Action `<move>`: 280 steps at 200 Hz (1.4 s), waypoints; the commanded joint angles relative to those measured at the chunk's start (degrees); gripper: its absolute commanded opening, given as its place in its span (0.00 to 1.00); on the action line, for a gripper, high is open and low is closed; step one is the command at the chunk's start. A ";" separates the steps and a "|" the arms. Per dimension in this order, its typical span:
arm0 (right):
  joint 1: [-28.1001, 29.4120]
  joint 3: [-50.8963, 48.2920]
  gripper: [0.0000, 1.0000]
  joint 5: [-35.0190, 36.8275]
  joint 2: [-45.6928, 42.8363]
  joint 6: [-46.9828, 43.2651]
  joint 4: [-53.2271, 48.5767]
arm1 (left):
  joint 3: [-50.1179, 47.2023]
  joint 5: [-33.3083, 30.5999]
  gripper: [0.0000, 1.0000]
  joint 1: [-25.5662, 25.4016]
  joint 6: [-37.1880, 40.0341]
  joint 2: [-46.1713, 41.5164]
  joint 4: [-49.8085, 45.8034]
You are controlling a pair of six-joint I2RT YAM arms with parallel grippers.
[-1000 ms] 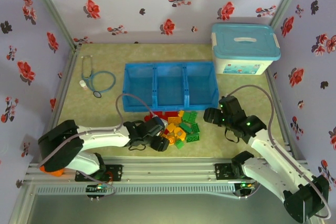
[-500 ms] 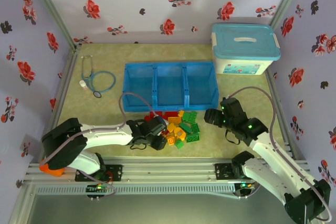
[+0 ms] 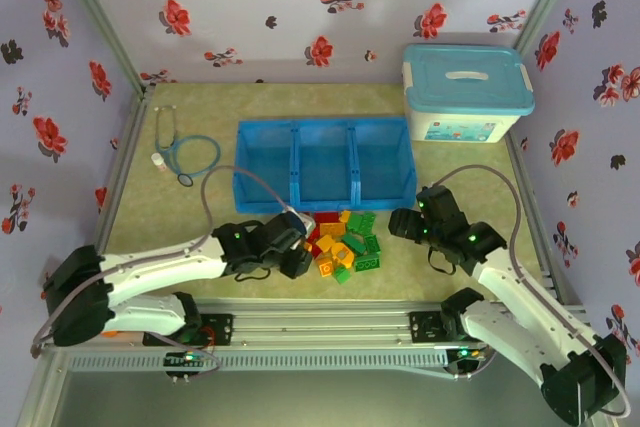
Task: Sort the legos into containers by color
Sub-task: Pick up the lego from the middle-left of the table, then place the lego in the container.
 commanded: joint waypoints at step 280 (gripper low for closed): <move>7.65 1.26 0.77 -1.40 4.76 3.05 0.55 | 29.48 6.43 0.35 42.35 11.38 26.50 -4.92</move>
